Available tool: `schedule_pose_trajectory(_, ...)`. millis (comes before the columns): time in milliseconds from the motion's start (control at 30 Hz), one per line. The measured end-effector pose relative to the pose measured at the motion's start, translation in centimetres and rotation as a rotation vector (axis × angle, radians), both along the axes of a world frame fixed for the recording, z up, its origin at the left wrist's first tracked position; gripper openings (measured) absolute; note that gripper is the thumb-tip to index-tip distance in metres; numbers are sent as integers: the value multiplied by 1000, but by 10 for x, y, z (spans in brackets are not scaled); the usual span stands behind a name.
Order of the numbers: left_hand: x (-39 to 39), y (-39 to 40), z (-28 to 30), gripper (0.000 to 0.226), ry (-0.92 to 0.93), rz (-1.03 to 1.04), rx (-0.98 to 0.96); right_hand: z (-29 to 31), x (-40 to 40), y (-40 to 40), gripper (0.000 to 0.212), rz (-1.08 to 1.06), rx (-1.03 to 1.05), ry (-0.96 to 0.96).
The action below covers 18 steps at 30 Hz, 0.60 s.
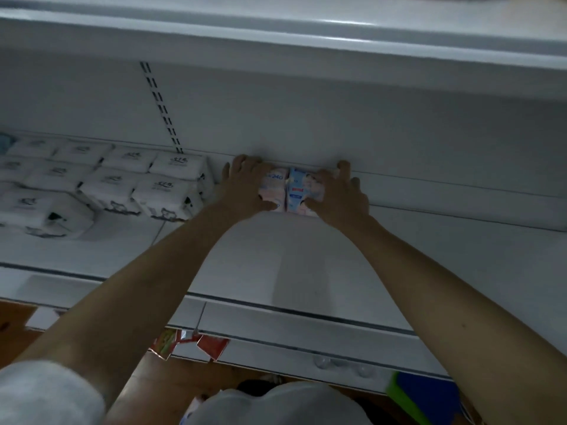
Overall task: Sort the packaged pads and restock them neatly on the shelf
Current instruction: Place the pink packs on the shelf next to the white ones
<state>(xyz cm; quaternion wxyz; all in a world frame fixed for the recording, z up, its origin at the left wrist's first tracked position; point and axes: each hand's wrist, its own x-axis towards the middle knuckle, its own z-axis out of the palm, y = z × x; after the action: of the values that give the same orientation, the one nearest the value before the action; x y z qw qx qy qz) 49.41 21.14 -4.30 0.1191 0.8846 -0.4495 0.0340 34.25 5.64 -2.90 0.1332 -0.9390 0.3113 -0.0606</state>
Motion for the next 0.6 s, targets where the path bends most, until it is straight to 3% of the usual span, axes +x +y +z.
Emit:
schedule_pose_trajectory(100, -29, 6, 5, 71, -63, 48, -113, 7, -12, -2, 47, 36, -50, -116)
schedule_pose_trajectory(233, -77, 17, 13, 50, -33, 240, -205, 18, -32, 6, 27, 118, 95, -255)
schedule_pose_trajectory(400, -155, 44, 22, 35, 67, 465, -165, 18, -82, 18, 25, 277, 198, -154)
schedule_pose_trajectory(600, -256, 112, -5, 20, 189, 674, -298, 5, -122, 79, 33, 491, 348, -57)
